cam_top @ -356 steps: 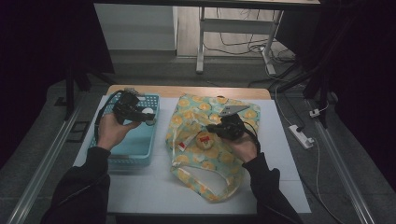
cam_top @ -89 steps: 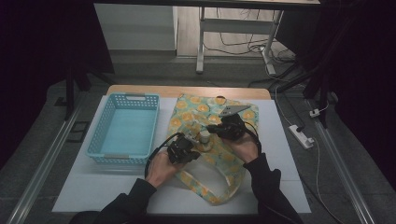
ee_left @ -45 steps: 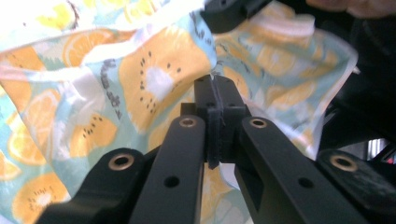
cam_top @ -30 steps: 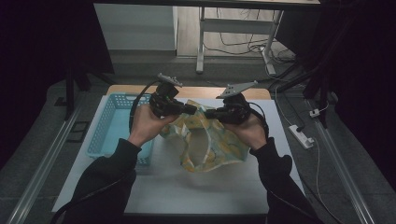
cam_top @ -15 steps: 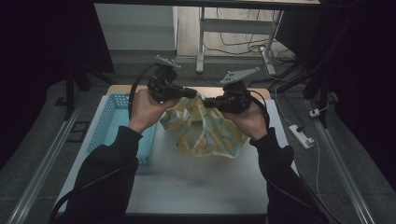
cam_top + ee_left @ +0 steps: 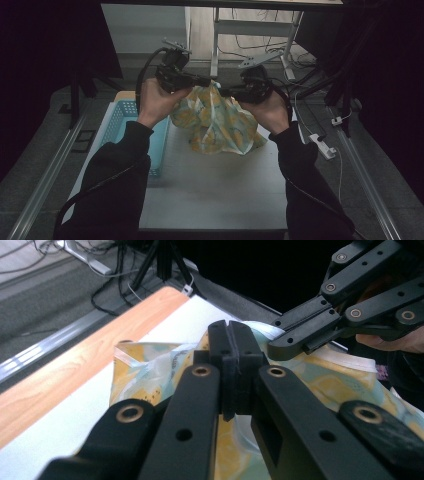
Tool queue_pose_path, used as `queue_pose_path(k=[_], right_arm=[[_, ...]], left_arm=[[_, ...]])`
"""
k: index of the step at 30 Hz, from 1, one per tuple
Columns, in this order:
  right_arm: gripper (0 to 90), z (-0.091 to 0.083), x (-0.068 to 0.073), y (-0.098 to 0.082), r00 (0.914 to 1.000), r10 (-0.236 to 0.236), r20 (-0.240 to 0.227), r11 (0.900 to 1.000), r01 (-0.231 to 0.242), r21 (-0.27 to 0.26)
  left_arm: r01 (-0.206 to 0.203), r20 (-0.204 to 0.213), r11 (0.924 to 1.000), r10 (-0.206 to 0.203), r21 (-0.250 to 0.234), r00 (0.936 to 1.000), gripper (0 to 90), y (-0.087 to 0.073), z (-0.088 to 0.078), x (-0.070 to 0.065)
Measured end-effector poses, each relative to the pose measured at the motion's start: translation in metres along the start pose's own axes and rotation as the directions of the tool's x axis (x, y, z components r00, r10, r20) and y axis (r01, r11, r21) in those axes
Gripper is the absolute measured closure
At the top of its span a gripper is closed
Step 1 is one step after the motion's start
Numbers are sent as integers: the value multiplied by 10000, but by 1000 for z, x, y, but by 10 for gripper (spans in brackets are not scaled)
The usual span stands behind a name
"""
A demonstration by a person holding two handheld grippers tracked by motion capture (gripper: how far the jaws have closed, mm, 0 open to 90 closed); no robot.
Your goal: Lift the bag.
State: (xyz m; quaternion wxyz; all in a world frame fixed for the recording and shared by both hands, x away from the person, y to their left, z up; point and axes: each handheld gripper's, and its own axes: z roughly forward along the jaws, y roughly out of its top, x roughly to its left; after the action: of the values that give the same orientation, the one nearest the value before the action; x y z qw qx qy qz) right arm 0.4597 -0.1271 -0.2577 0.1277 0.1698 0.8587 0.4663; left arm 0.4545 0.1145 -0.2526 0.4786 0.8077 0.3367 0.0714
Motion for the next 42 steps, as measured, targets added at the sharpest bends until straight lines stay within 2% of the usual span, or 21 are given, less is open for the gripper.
queue_pose_path(k=[18, 27, 31, 39, 42], right_arm=[[900, -10, -9, 24, 9981, -43, 615, 9995, 61, -297], [899, -1, -13, 12, 9959, -95, 896, 9999, 90, 60], [893, 6, -15, 7, 9948, -62, 1014, 9995, 30, 322], [885, 24, -23, -11, 9950, 407, 911, 9961, -475, 742], [873, 31, -26, -19, 9944, 604, 867, 9941, -678, 842]], left_arm=[[29, -466, 9974, -62, -717, 9989, 900, 23, -8, 3], [-347, -703, 9987, 320, -374, 9970, 899, 14, 14, 7], [-484, -877, 9988, 476, -75, 9950, 897, 9, 27, 10], [-489, -933, 9983, 517, 322, 9943, 893, -4, 51, 19], [-342, -864, 9986, 375, 391, 9956, 892, -11, 60, 23]])
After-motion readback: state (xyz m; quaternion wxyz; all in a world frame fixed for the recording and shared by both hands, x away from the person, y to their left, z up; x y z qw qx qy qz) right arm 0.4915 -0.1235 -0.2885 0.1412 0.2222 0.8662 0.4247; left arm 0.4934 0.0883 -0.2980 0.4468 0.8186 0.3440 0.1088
